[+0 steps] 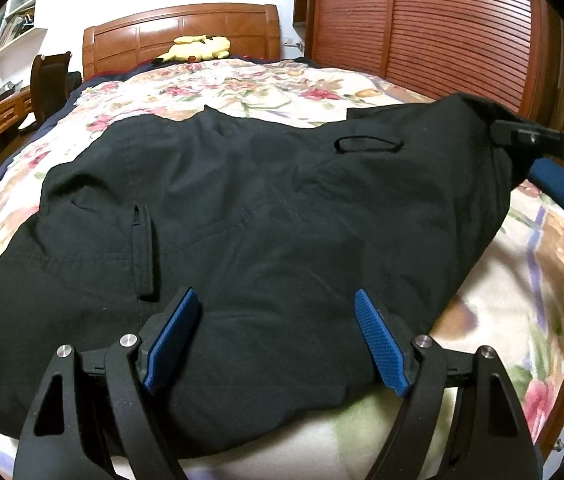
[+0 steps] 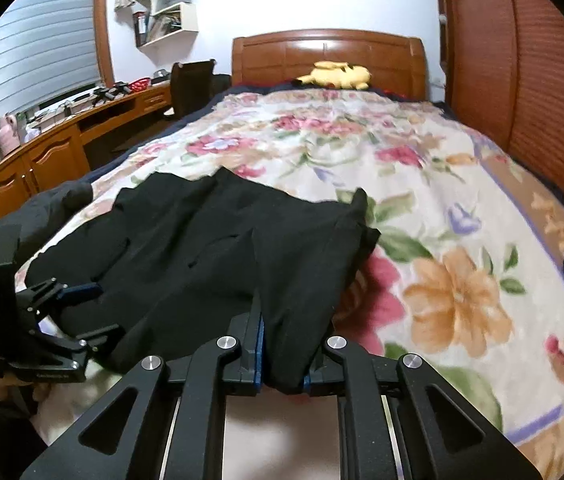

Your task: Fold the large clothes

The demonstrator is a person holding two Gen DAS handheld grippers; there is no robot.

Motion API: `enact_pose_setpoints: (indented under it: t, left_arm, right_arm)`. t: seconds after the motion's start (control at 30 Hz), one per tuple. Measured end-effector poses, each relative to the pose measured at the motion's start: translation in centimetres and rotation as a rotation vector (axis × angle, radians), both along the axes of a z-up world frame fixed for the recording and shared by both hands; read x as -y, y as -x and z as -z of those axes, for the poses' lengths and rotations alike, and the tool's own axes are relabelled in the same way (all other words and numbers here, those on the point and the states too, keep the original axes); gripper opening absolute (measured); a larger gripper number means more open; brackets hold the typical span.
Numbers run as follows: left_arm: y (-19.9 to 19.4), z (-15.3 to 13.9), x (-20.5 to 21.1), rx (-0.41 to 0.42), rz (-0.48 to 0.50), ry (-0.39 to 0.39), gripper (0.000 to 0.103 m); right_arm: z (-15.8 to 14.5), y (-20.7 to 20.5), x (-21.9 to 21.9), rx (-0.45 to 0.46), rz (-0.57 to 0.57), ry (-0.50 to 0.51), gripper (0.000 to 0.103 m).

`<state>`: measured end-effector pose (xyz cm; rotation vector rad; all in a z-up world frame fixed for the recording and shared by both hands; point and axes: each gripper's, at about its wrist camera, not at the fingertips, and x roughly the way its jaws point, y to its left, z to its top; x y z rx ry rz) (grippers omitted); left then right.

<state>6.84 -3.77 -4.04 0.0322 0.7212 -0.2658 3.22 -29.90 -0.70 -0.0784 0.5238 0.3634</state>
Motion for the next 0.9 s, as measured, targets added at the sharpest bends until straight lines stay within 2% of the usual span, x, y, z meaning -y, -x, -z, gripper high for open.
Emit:
enact_pose_setpoints:
  t: [0.1,0.3,0.57,0.8,0.9]
  left_arm:
    - [0.5,-0.6,-1.0,0.01,0.001,0.026,0.081]
    - [2.0,-1.4,-5.0,0.036,-0.045,0.015,0.081]
    - [4.8,-2.2,-10.3,0.087,-0.066,0.028,0.081]
    - [6.2,-2.2,-15.0,0.1,-0.163,0.013,0.081]
    - [6.2,-2.2,-17.1,0.1,-0.201,0.041,0.081]
  right_arm:
    - [-0.8,0.3,-0.5,0.018,-0.02,0.0,0.012]
    - [-2.0,1.1,-2.5,0.061,-0.089,0.004,0.012]
    - [-2.4,1.6,-8.0,0.109,-0.222,0.042,0.01]
    - [-2.5,0.1,-13.1,0.117,-0.33,0.059,0.009]
    - [-2.2,-0.9,-15.2,0.122,-0.375,0.089,0.007]
